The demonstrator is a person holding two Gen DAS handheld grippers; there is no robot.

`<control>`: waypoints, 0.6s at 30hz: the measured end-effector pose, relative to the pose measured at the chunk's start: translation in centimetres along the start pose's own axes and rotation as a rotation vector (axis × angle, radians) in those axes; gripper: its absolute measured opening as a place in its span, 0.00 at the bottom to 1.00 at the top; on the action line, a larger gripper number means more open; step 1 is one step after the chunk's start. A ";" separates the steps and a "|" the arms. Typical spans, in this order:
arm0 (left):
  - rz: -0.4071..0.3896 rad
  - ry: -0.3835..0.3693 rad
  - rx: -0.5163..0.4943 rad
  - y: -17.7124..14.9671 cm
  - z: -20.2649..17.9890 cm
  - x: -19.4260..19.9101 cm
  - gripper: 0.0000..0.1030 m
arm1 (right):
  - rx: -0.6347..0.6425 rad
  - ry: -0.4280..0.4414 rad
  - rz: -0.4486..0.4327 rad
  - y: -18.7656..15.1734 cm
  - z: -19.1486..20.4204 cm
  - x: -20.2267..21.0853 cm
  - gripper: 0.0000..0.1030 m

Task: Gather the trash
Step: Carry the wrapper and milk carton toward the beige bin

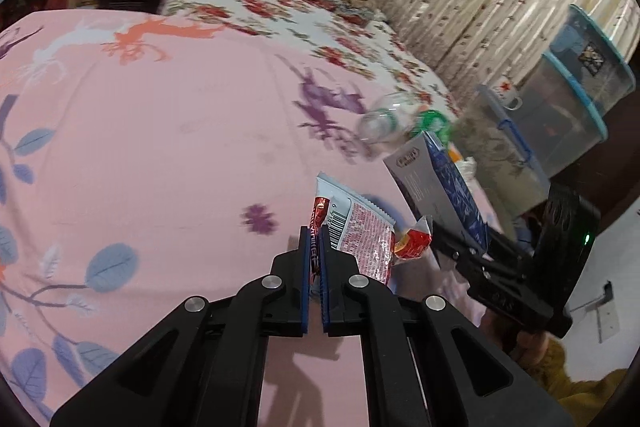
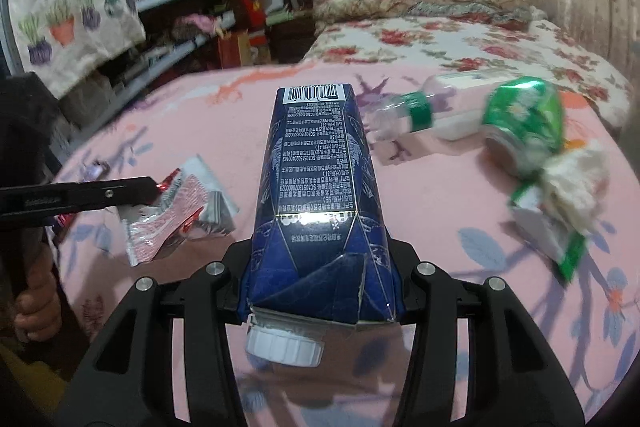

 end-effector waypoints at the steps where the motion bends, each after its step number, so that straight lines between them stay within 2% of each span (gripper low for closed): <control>1: 0.005 -0.017 -0.010 0.3 -0.9 -0.2 0.03 | -0.014 -0.003 -0.012 -0.2 -0.3 0.6 0.49; 6: 0.040 -0.055 -0.125 1.8 -6.9 -2.5 0.03 | -0.124 -0.062 -0.092 -1.8 -4.9 4.3 0.49; 9: 0.075 -0.090 -0.214 2.7 -11.8 -5.0 0.03 | -0.211 -0.112 -0.134 -3.0 -8.8 6.8 0.49; 12: 0.105 -0.136 -0.313 3.2 -17.7 -7.8 0.03 | -0.299 -0.166 -0.177 -4.5 -12.8 9.6 0.49; 18: 0.163 -0.245 -0.486 3.4 -30.7 -14.5 0.03 | -0.459 -0.338 -0.261 -7.1 -21.9 15.8 0.49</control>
Point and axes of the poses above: each gripper's, at about its wrist camera, not at the fingertips, and x roughly against the way its jaws point, z to its left, y to its top, the point moved 3 cm from there along -x, roughly the way its jaws point, and after that the axes turned 3 degrees about y, right-handed, at the moved point
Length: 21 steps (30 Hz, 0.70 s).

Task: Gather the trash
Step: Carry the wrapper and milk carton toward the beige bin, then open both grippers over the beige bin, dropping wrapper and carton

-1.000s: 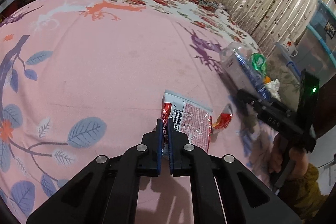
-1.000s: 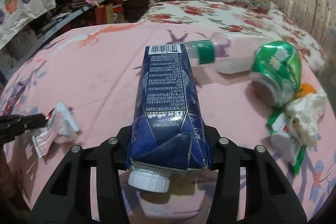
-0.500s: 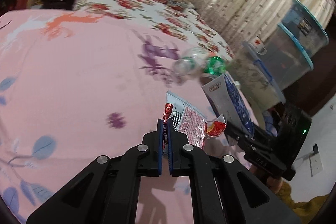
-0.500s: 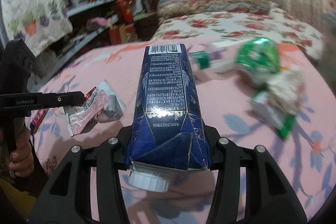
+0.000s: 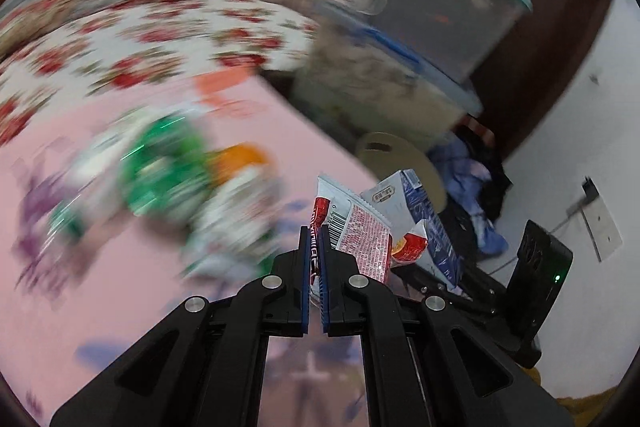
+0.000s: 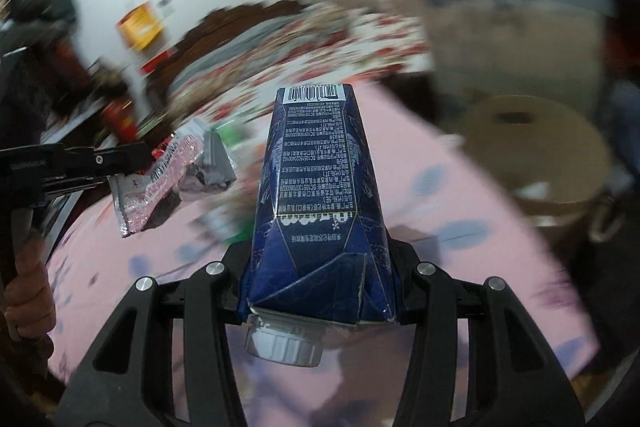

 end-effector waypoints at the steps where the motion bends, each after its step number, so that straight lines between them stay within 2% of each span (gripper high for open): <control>1: 0.012 -0.020 -0.041 1.6 -2.2 -2.2 0.03 | -0.034 -0.037 -0.009 0.7 -2.2 0.3 0.49; 7: 0.061 -0.033 -0.191 7.0 -10.6 -11.8 0.04 | -0.198 -0.184 -0.014 4.3 -12.0 0.0 0.50; 8: 0.061 -0.020 -0.212 7.9 -11.9 -13.7 0.12 | -0.213 -0.205 -0.018 4.9 -13.3 -0.4 0.53; 9: 0.060 -0.007 -0.222 8.4 -12.5 -15.0 0.23 | -0.221 -0.223 -0.017 5.6 -14.3 -1.0 0.65; 10: 0.058 0.017 -0.232 9.0 -13.4 -16.6 0.48 | -0.226 -0.241 -0.016 6.0 -15.1 -1.5 0.71; 11: 0.060 0.034 -0.242 9.2 -13.8 -17.8 0.52 | -0.234 -0.272 -0.025 6.3 -16.0 -1.8 0.73; 13: 0.085 0.052 -0.247 9.3 -14.1 -19.1 0.50 | -0.255 -0.283 -0.047 6.0 -16.5 -1.6 0.73; 16: 0.079 0.000 -0.231 8.4 -13.4 -17.7 0.50 | -0.261 -0.285 -0.109 5.3 -16.1 -0.1 0.73; 21: 0.069 -0.060 -0.205 4.7 -10.2 -12.1 0.52 | -0.249 -0.192 -0.131 3.8 -12.6 0.3 0.72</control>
Point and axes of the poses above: each gripper's, at about its wrist camera, not at the fingertips, and x roughly against the way its jaws point, z to its left, y to its top, the point moved 3 cm from there along -x, roughly the way its jaws point, and after that the axes turned 3 degrees about y, right-handed, at the moved point
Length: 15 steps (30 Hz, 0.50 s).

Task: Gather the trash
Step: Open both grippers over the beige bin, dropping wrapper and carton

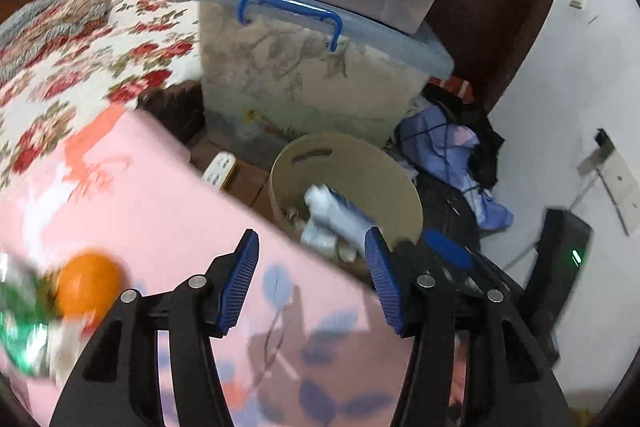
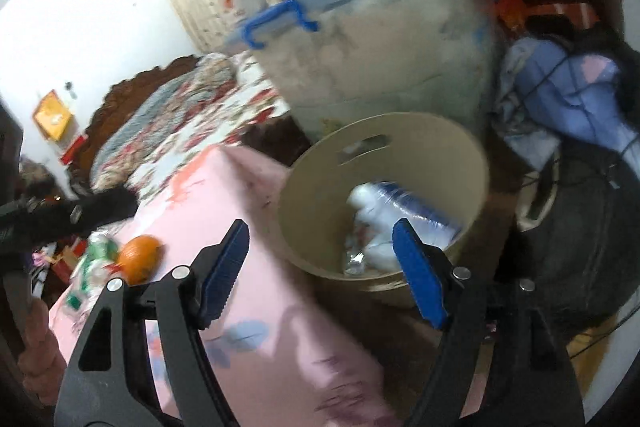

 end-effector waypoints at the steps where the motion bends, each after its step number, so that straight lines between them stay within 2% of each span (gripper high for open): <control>1: 0.004 -0.010 0.007 -1.0 0.4 0.8 0.52 | 0.003 0.030 0.013 -0.4 1.0 -0.2 0.72; 6: 0.035 0.005 0.077 -8.3 4.1 6.0 0.52 | 0.054 0.151 0.111 -2.8 6.4 -2.2 0.72; 11: 0.062 0.110 0.193 -15.9 9.5 10.5 0.52 | 0.117 0.234 0.189 -5.3 11.7 -4.0 0.72; 15: 0.049 0.219 0.280 -19.7 13.4 13.4 0.52 | 0.069 0.298 0.255 -7.0 14.4 -5.6 0.72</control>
Point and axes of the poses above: each gripper's, at about its wrist camera, not at the fingertips, and x roughly against the way its jaws point, z to its left, y to its top, the point moved 3 cm from there along -x, roughly the way its jaws point, and after that the axes turned 3 degrees about y, right-handed, at the moved point
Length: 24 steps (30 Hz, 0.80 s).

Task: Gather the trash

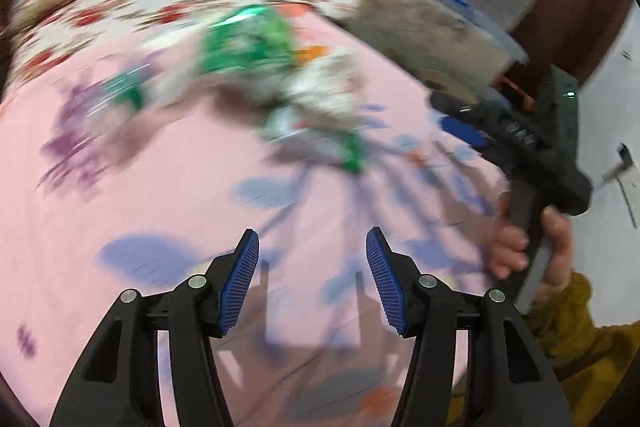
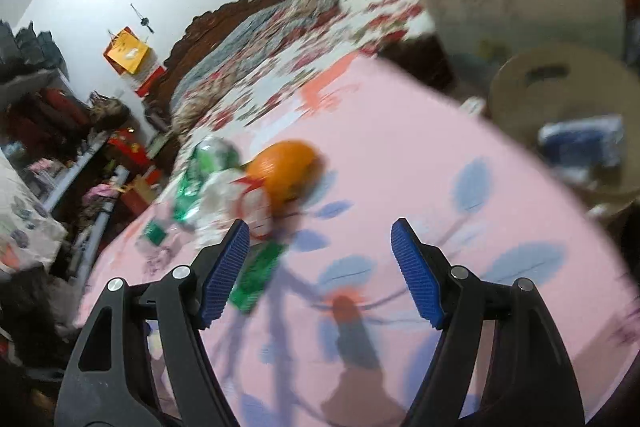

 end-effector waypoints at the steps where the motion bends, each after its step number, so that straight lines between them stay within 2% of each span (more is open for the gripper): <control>1: -0.017 0.028 0.021 -0.6 1.3 0.6 0.52 | -0.014 0.013 0.010 -0.2 0.4 -0.6 0.72; 5: -0.112 0.144 0.055 -2.0 5.1 2.8 0.53 | -0.033 -0.002 0.035 -1.2 1.8 -2.6 0.72; 11: -0.180 0.230 0.061 -4.0 7.6 3.8 0.56 | -0.051 -0.042 0.031 -1.5 2.0 -3.3 0.72; 13: -0.198 0.198 0.078 -4.2 7.9 4.3 0.56 | -0.081 -0.047 0.028 -1.2 1.3 -3.1 0.72; 16: -0.256 0.198 0.076 -4.4 7.6 5.2 0.66 | -0.132 -0.033 0.027 -1.1 0.5 -2.9 0.72; 17: -0.272 0.195 0.067 -4.4 7.4 5.4 0.66 | -0.143 -0.022 0.023 -1.1 0.4 -2.8 0.72; 24: -0.325 0.200 -0.002 -4.8 6.1 6.3 0.70 | -0.101 -0.069 0.023 -1.2 0.8 -3.0 0.73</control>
Point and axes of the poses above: each gripper's, at about its wrist camera, not at the fingertips, and x roughly against the way its jaws point, z to its left, y to its top, the point moved 3 cm from there along -x, roughly the way its jaws point, and after that the axes turned 3 degrees about y, right-handed, at the moved point
